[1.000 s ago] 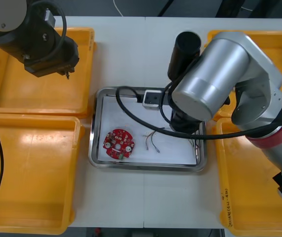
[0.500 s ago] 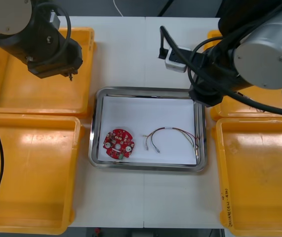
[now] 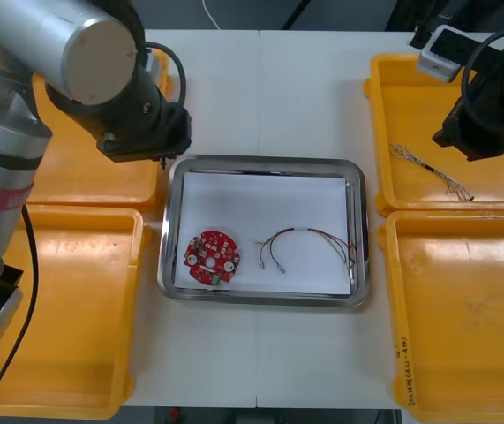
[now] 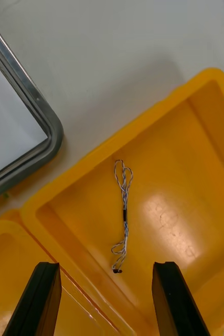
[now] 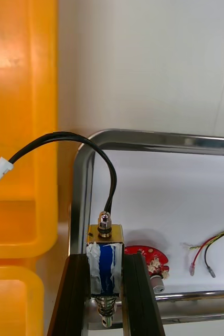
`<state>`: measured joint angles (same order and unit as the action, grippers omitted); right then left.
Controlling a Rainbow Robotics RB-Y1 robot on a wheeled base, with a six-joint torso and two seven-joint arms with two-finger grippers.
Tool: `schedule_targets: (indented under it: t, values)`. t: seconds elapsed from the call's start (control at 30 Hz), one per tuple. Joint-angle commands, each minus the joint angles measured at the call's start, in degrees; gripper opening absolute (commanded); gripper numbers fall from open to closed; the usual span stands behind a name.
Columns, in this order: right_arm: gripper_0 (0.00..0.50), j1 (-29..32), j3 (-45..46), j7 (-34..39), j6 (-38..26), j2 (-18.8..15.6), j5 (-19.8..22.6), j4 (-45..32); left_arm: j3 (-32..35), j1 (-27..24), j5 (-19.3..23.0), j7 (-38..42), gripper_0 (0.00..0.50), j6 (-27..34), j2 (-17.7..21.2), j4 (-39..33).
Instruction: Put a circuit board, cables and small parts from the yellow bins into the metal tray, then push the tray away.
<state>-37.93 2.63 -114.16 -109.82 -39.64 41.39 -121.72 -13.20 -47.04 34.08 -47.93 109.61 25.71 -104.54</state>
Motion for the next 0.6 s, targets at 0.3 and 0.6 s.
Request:
schedule_targets:
  t: [0.3,0.6]
  values:
    - [0.500,2.07,8.36,-1.86,-0.18,-4.92,-3.42,3.16,-8.95,3.80,-7.27,3.81,0.000,-5.11,-5.84,-1.36]
    - [0.500,2.07,11.87,-2.03,-0.18,-4.74,-8.43,7.38,-13.26,4.59,-11.22,4.08,0.000,-11.52,-7.69,3.82]
